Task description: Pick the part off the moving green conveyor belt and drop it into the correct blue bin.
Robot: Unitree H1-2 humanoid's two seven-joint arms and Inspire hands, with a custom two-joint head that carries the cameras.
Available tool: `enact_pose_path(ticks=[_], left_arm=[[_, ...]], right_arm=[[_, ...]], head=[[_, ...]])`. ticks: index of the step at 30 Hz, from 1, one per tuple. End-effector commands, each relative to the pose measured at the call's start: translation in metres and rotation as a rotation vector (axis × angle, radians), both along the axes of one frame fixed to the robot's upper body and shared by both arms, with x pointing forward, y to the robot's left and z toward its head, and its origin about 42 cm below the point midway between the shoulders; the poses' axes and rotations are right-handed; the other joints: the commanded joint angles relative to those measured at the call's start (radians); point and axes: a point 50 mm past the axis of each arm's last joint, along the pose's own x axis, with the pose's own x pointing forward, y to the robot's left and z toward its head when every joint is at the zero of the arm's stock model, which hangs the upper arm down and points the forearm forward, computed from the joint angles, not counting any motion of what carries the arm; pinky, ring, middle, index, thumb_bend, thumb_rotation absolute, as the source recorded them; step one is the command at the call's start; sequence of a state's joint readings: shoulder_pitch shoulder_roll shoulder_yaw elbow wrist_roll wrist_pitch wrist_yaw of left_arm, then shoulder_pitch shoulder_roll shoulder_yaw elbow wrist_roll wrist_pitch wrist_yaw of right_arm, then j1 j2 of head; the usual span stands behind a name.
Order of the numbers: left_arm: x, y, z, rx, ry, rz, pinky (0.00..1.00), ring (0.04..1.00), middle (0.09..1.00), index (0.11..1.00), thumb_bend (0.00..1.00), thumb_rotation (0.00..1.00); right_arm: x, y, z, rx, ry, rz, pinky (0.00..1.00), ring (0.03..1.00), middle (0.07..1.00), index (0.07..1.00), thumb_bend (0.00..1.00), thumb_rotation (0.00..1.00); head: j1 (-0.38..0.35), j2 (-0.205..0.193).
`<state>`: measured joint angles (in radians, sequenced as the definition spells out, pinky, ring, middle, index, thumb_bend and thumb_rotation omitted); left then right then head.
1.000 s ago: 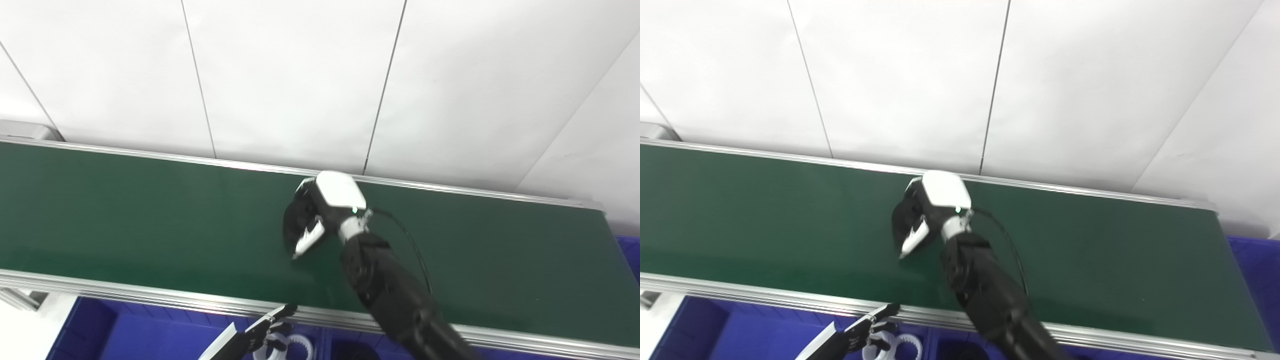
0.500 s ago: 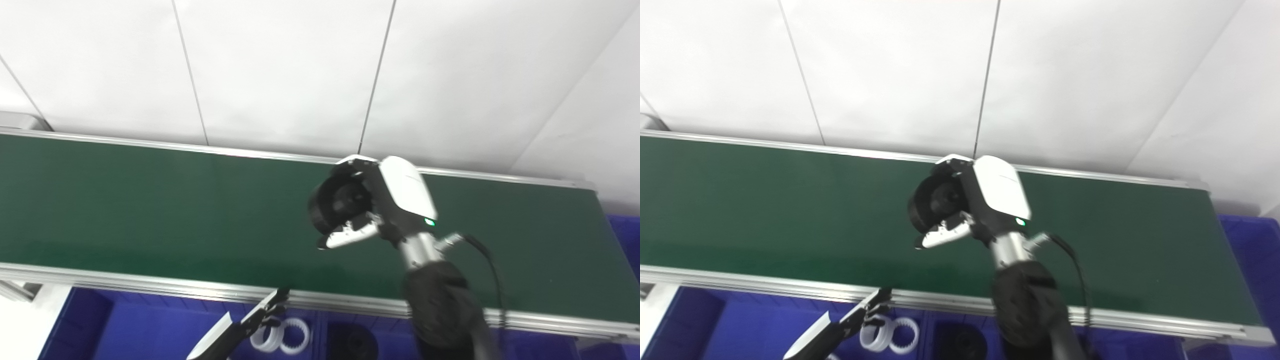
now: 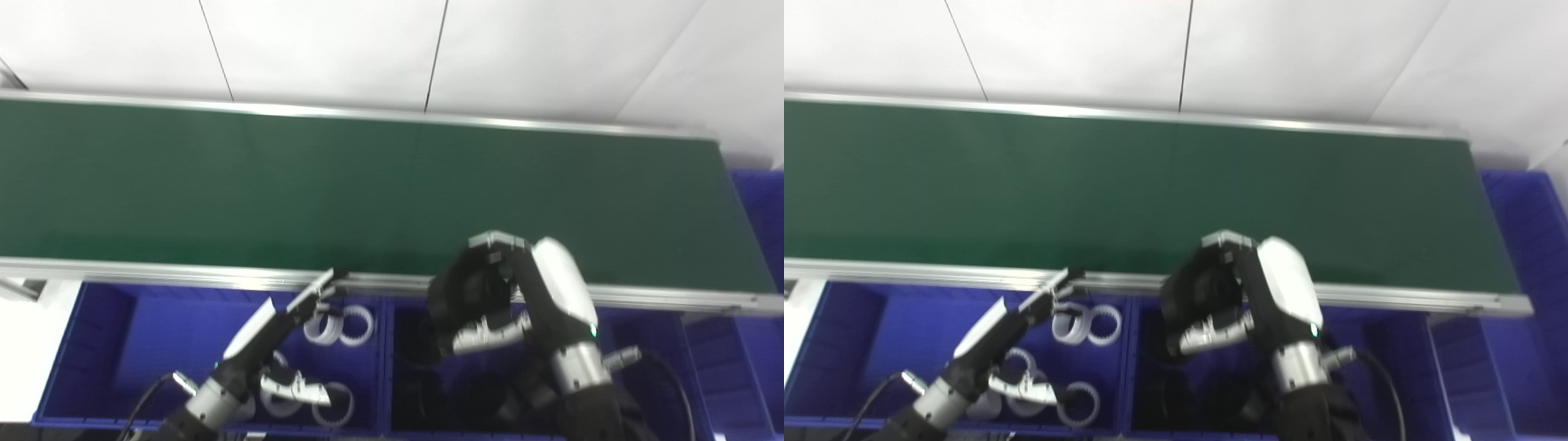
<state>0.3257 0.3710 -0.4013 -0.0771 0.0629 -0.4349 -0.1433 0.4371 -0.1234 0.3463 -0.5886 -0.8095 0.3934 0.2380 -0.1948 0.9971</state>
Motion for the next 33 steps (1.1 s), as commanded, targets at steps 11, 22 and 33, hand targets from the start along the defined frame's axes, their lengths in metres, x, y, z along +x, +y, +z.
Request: enact_pose_path(ticks=[11, 22, 33], left_arm=[[0.007, 0.002, 0.021, -0.026, -0.093, -0.018, 0.75, 0.9, 0.98, 0.971, 0.86, 0.19], [0.008, 0.002, 0.017, -0.004, -0.086, -0.016, 0.75, 0.901, 0.973, 0.972, 0.86, 0.16], [0.006, 0.006, 0.015, 0.006, -0.075, -0.022, 0.76, 0.902, 0.988, 0.976, 0.85, 0.15]], right_arm=[[-0.003, 0.001, -0.05, -0.035, 0.079, -0.015, 0.33, 0.408, 0.427, 0.532, 0.52, 0.0], [0.007, -0.001, -0.06, 0.081, 0.057, -0.02, 0.77, 0.9, 0.922, 0.928, 0.83, 0.36], [-0.029, 0.013, -0.025, 0.245, -0.201, 0.062, 0.8, 0.947, 0.984, 0.999, 0.86, 0.48]], head=[[-0.024, 0.031], [-0.013, 0.008], [0.002, -0.004]])
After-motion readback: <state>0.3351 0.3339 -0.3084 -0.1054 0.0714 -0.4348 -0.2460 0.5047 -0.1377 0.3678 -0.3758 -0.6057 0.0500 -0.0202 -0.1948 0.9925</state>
